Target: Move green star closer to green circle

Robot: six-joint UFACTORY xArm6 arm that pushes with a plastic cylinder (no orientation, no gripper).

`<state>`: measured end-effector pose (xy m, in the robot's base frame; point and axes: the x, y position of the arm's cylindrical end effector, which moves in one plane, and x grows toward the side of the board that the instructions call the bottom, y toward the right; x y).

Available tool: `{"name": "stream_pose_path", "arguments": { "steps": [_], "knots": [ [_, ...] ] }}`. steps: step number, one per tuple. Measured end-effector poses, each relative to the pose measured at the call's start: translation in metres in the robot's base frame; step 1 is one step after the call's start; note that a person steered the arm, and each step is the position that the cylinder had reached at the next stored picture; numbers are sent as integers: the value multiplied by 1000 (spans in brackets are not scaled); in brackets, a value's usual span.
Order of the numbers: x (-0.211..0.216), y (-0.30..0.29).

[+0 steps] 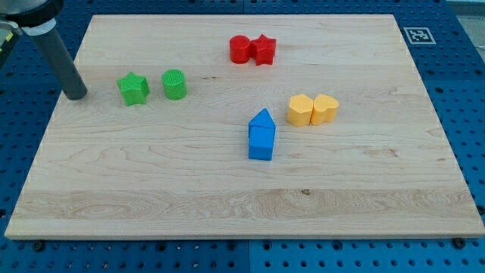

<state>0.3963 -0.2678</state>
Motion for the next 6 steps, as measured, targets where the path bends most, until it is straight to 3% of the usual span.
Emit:
{"name": "stream_pose_path", "arguments": {
  "steps": [2, 6],
  "knots": [
    [-11, 70],
    [15, 64]
  ]
}}
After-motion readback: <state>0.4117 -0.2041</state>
